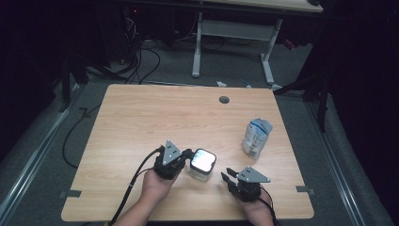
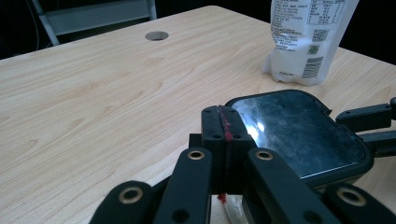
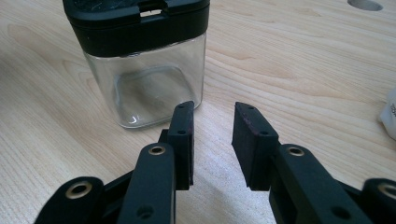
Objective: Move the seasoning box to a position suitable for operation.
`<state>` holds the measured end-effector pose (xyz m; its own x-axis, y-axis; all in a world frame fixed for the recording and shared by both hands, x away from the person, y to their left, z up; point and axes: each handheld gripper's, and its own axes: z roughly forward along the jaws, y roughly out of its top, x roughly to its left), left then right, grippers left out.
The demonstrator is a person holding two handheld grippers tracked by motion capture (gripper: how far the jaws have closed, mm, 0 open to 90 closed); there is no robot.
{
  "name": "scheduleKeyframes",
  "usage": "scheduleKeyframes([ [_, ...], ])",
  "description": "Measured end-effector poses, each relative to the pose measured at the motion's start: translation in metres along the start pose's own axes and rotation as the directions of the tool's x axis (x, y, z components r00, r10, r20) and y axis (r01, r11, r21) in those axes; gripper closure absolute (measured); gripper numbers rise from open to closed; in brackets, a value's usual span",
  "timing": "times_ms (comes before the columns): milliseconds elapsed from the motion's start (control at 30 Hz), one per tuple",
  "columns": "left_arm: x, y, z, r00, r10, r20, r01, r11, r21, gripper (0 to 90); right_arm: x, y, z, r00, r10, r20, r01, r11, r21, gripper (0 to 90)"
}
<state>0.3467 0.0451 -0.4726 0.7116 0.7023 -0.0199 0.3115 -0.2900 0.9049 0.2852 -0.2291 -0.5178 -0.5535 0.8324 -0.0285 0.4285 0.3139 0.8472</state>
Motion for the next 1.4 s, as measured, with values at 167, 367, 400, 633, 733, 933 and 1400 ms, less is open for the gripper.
scheduleKeyframes([
  [167, 0.0002, -0.0007, 0.0000, 1.0000, -0.002, 0.001, 0.002, 1.0000, -0.005, 90.0, -0.0003, 0.0000, -0.0010, 1.0000, -0.001, -0.001, 0.001, 1.000, 0.000, 73.8],
  [367, 0.0005, -0.0014, -0.0004, 1.0000, -0.006, 0.002, 0.006, 0.9999, -0.008, 90.0, 0.0001, 0.0003, -0.0032, 0.9998, -0.008, 0.016, 0.009, 1.000, -0.018, 84.3],
  [400, 0.0005, -0.0014, -0.0005, 1.0000, -0.006, 0.002, 0.006, 0.9999, -0.008, 90.0, 0.0001, 0.0005, -0.0037, 0.9998, -0.012, 0.018, 0.013, 1.000, -0.021, 85.9],
  [633, 0.0013, -0.0024, -0.0008, 0.9999, -0.010, 0.002, 0.010, 0.9999, -0.011, 90.0, 0.0013, 0.0020, -0.0060, 0.9993, -0.026, 0.027, 0.027, 0.999, -0.037, 88.6],
  [733, 0.0013, -0.0026, -0.0008, 0.9999, -0.011, 0.003, 0.011, 0.9999, -0.012, 90.0, 0.0017, 0.0021, -0.0062, 0.9993, -0.027, 0.027, 0.028, 0.999, -0.038, 88.6],
  [933, 0.0014, -0.0027, -0.0008, 0.9999, -0.014, 0.004, 0.014, 0.9998, -0.013, 90.0, 0.0018, 0.0020, -0.0061, 0.9992, -0.027, 0.028, 0.028, 0.999, -0.039, 88.5],
  [1400, 0.0013, -0.0032, -0.0009, 0.9999, -0.015, 0.003, 0.015, 0.9998, -0.016, 90.0, 0.0028, 0.0031, -0.0072, 0.9990, -0.034, 0.028, 0.035, 0.998, -0.046, 88.6],
])
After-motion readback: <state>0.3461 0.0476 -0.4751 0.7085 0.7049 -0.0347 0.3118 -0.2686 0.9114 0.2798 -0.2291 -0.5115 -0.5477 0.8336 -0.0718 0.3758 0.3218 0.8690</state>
